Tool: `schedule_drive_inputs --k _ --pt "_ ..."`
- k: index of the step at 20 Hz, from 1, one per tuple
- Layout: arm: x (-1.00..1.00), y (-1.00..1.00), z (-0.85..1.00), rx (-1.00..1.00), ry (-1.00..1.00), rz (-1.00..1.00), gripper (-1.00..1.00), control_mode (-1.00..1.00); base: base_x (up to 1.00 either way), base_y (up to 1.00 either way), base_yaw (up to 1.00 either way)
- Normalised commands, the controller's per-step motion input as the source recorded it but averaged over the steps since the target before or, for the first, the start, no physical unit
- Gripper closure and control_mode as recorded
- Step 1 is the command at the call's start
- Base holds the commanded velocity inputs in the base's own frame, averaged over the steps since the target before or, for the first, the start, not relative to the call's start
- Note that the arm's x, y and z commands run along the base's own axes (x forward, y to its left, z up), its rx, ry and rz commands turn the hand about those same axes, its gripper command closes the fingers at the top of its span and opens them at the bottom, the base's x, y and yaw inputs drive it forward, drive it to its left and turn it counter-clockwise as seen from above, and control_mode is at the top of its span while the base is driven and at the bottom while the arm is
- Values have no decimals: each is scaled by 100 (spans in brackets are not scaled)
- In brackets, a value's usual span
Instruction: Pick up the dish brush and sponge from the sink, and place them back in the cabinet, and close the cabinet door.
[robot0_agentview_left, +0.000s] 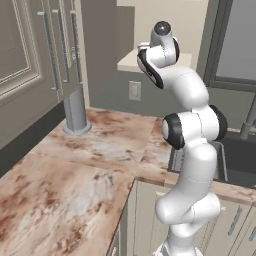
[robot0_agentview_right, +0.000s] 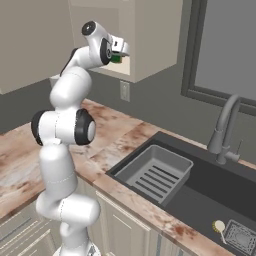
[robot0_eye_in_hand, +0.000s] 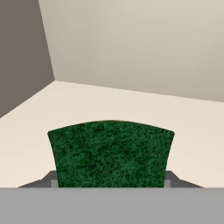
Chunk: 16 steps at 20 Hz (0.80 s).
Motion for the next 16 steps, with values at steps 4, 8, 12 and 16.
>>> schedule_drive_inputs --k 4,8,12,16 --pt "14 0 -8 0 0 0 100 -100 0 0 0" --pt "6 0 0 0 0 0 100 -100 0 0 0" --pt "0 0 0 0 0 0 100 -100 0 0 0" --pt "0 0 0 0 0 0 -100 -100 0 0 0"
